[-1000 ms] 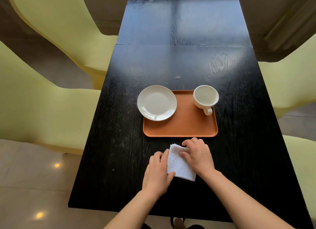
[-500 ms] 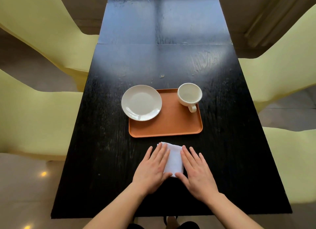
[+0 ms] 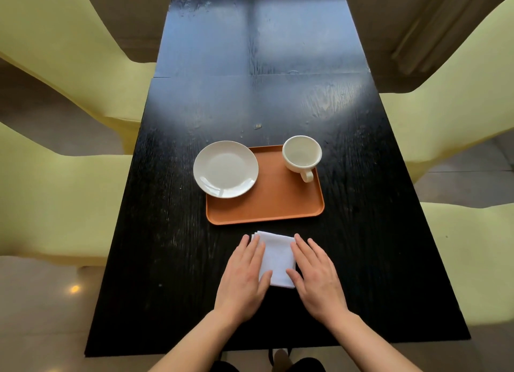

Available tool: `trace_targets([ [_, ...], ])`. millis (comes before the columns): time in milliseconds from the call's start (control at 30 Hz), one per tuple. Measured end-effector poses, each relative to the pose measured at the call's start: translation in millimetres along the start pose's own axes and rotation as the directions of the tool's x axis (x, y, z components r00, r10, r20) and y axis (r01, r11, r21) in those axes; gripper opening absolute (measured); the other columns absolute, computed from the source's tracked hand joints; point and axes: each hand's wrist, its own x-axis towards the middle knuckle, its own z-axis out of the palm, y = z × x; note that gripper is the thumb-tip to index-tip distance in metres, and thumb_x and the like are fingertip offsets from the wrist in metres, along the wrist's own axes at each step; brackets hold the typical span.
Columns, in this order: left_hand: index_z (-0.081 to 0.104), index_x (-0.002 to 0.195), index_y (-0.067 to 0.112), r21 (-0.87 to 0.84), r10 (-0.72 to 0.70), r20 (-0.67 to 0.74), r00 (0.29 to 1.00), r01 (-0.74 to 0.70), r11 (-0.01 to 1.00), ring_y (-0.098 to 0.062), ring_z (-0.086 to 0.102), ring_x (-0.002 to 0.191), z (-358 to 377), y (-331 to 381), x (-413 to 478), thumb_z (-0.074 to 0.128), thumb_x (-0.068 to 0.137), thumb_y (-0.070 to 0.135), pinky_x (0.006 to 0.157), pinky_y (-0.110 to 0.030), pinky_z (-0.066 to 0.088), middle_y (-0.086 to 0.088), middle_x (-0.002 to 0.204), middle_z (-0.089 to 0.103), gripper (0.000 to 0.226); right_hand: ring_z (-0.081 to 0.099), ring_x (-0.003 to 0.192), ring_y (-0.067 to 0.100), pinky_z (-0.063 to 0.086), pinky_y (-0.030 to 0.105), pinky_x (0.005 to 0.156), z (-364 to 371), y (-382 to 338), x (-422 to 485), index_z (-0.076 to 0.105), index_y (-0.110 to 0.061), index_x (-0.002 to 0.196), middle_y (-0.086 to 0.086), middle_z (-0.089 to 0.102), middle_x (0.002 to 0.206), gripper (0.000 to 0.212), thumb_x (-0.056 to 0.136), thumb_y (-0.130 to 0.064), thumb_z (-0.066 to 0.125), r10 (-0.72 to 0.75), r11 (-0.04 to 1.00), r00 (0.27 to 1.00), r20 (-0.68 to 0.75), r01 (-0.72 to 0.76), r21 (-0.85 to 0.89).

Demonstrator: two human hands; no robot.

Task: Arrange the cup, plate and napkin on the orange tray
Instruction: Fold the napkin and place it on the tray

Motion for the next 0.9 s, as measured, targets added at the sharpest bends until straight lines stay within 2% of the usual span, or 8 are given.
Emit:
trace_targets([
  [100,0.000,0.154,0.016,0.122,0.056,0.106,0.993,-0.069,0.990,-0.018,-0.021,0.148,5,-1,-5,0.014,0.098,0.053,0.118,-0.034,-0.015,0.002,0.159,-0.018,0.069,-0.005,0.155,0.021,-0.004,0.041,0.123,5,-4,1,0.008,-0.025,0.160,-0.012,-0.008,0.166,0.064,0.104,-0.047,0.031,-0.071,0.983,0.989,0.131,0.092,-0.162],
  [200,0.007,0.155,0.010,0.085,0.018,0.121,0.992,-0.029,0.996,-0.022,-0.015,0.150,11,-1,-6,0.021,0.102,0.047,0.119,-0.030,-0.010,0.001,0.160,-0.017,0.066,-0.011,0.155,0.023,-0.007,0.043,0.122,9,-4,3,0.006,-0.026,0.160,-0.011,-0.016,0.166,0.065,0.104,-0.046,0.031,-0.031,0.976,0.983,0.178,0.068,-0.206],
  [267,0.028,0.150,0.010,-0.090,-0.047,0.043,0.998,0.051,0.995,-0.022,0.004,0.151,10,5,-6,0.032,0.102,0.042,0.120,-0.027,0.005,-0.002,0.165,0.004,0.058,-0.002,0.155,0.022,0.003,0.042,0.124,7,-8,2,0.013,-0.025,0.160,-0.006,-0.004,0.169,0.069,0.101,-0.047,0.042,0.033,0.991,0.990,0.139,-0.014,-0.131],
  [333,0.045,0.140,0.013,-0.270,-0.196,-0.074,0.978,0.169,0.948,-0.016,0.031,0.139,6,15,-3,0.044,0.099,0.034,0.110,-0.022,0.027,-0.003,0.155,0.033,0.046,0.025,0.148,0.022,0.028,0.041,0.119,5,-12,-1,0.029,-0.020,0.155,0.000,0.026,0.163,0.072,0.095,-0.044,0.058,0.162,0.987,0.986,0.031,-0.163,0.015],
  [400,0.053,0.134,0.018,-0.437,-0.411,-0.107,0.905,0.329,0.837,-0.010,0.048,0.120,-1,23,4,0.054,0.093,0.025,0.093,-0.018,0.036,-0.001,0.135,0.048,0.041,0.047,0.122,0.018,0.046,0.033,0.098,3,-15,0,0.045,-0.015,0.146,0.002,0.053,0.136,0.064,0.092,-0.041,0.065,0.296,0.949,0.954,-0.051,-0.288,0.125],
  [533,0.052,0.133,0.017,-0.619,-0.683,0.136,0.717,0.600,0.506,-0.011,0.059,0.093,-12,27,23,0.064,0.084,0.022,0.076,-0.025,0.045,0.001,0.111,0.059,0.050,0.054,0.090,0.008,0.044,0.023,0.071,0,-22,7,0.063,-0.022,0.122,-0.012,0.056,0.094,0.035,0.092,-0.040,0.064,0.462,0.852,0.885,0.054,-0.461,0.249],
  [733,0.064,0.114,0.015,-0.773,-0.673,0.383,0.633,0.619,0.142,-0.020,0.069,0.089,-12,26,36,0.067,0.082,0.013,0.079,-0.040,0.061,-0.003,0.101,0.070,0.033,0.065,0.083,0.009,0.059,0.035,0.078,-4,-25,19,0.069,-0.025,0.102,-0.009,0.068,0.088,0.016,0.088,-0.035,0.069,0.563,0.616,0.786,0.254,-0.605,0.504],
  [900,0.065,0.105,0.016,-0.840,-0.602,0.447,0.661,0.542,-0.029,-0.027,0.073,0.087,-16,21,38,0.066,0.081,0.008,0.072,-0.043,0.062,-0.009,0.100,0.073,0.026,0.068,0.090,0.012,0.061,0.036,0.079,-12,-20,19,0.063,-0.027,0.098,-0.004,0.069,0.100,0.014,0.088,-0.031,0.071,0.551,0.488,0.775,0.309,-0.600,0.634],
])
